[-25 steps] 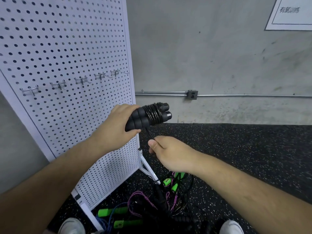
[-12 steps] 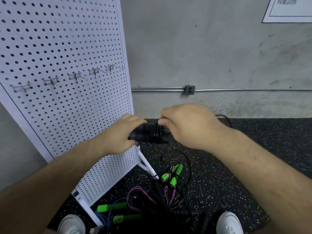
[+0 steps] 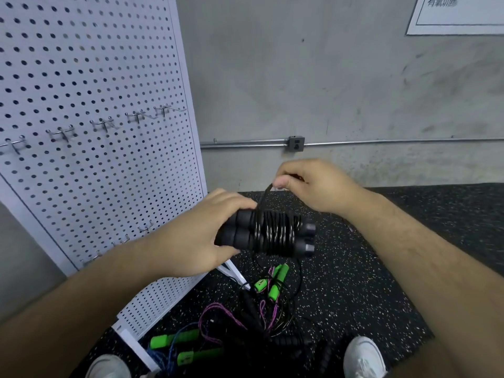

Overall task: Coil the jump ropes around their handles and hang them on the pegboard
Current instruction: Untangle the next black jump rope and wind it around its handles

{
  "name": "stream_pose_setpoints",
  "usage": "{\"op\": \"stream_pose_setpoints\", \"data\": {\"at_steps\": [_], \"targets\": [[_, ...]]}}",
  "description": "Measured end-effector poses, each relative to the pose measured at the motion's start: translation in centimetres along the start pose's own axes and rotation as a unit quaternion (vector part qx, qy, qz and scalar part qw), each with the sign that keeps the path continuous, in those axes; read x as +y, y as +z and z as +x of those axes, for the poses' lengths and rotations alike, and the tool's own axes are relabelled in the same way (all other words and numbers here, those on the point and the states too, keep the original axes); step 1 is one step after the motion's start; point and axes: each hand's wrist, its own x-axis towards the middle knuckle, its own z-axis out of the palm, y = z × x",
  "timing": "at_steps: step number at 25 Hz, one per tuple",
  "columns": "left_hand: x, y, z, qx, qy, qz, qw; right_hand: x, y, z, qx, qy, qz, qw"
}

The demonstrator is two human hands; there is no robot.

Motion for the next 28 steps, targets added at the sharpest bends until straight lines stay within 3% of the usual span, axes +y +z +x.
{"op": "stream_pose_setpoints", "data": {"at_steps": [3, 5, 6, 11, 19, 24, 28], "targets": [[0.4, -0.2, -0.2, 0.042, -0.034, -0.032, 0.998, -0.6, 1.4, -1.0, -0.088, 0.108, 0.203, 0.969], [0.1, 0.1, -0.1, 0.063, -0.051, -0.035, 0.996, -3.0, 3.9, -1.8, -0.192, 0.100, 0.180, 0.960], [-0.3, 0.1, 0.2, 0.080, -0.056, -0.017, 0.995, -4.1, 5.6, -1.9, -0.205, 0.085, 0.167, 0.961], [-5.5, -1.8, 0.9, 0.163, -0.121, 0.155, 0.967, -9.1, 8.8, -2.5, -0.181, 0.032, 0.188, 0.965], [-8.4, -0.8, 0.3, 0.070, -0.148, 0.179, 0.970, -11.3, 2.8, -3.3, -0.177, -0.010, 0.071, 0.982], [-7.8, 1.0, 0.4, 0.004, -0.123, 0.159, 0.980, -10.5, 1.3, -2.6, -0.045, -0.061, -0.066, 0.995], [-5.8, 2.0, 0.6, -0.006, -0.063, 0.158, 0.985, -7.5, 1.4, -1.1, 0.004, -0.077, -0.080, 0.994]]}}
